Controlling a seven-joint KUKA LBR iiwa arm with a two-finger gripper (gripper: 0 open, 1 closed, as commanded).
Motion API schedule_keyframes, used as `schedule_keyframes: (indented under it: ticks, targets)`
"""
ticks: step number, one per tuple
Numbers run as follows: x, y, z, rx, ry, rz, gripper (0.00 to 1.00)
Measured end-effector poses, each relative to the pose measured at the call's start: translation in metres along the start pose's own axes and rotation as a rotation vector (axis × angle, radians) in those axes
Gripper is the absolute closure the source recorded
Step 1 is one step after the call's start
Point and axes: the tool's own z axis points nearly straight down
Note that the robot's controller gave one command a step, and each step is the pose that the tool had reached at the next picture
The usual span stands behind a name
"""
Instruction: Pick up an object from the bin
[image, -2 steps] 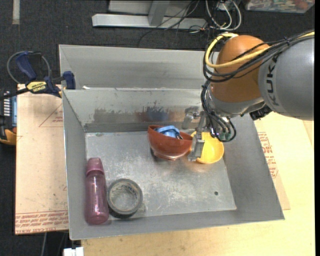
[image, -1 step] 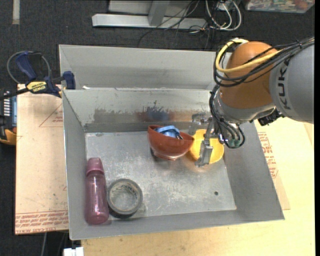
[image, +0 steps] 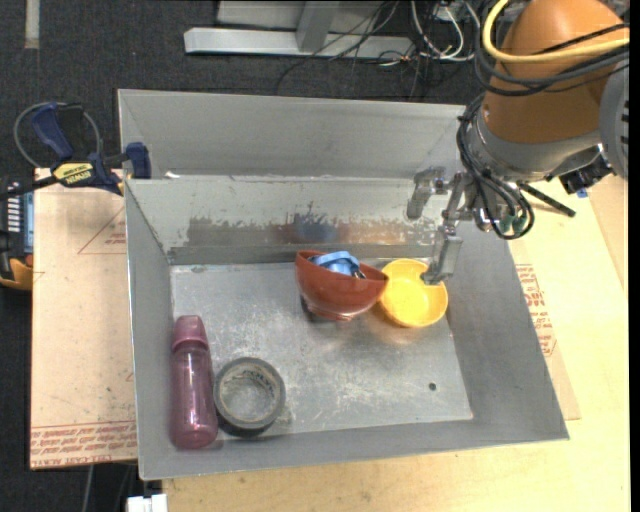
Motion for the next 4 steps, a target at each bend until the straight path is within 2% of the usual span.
schedule_keyframes:
  ticks: [1, 2, 3, 4]
  targets:
    - [0.019, 0.015, 0.092, 0.0, 0.006, 0.019, 0.0]
    - [0.017, 0.012, 0.08, 0.0, 0.017, 0.022, 0.0]
    - [0.034, -0.013, 0.175, -0.001, 0.013, 0.043, 0.0]
    - [0.02, 0.016, 0.145, -0.003, -0.013, 0.08, 1.0]
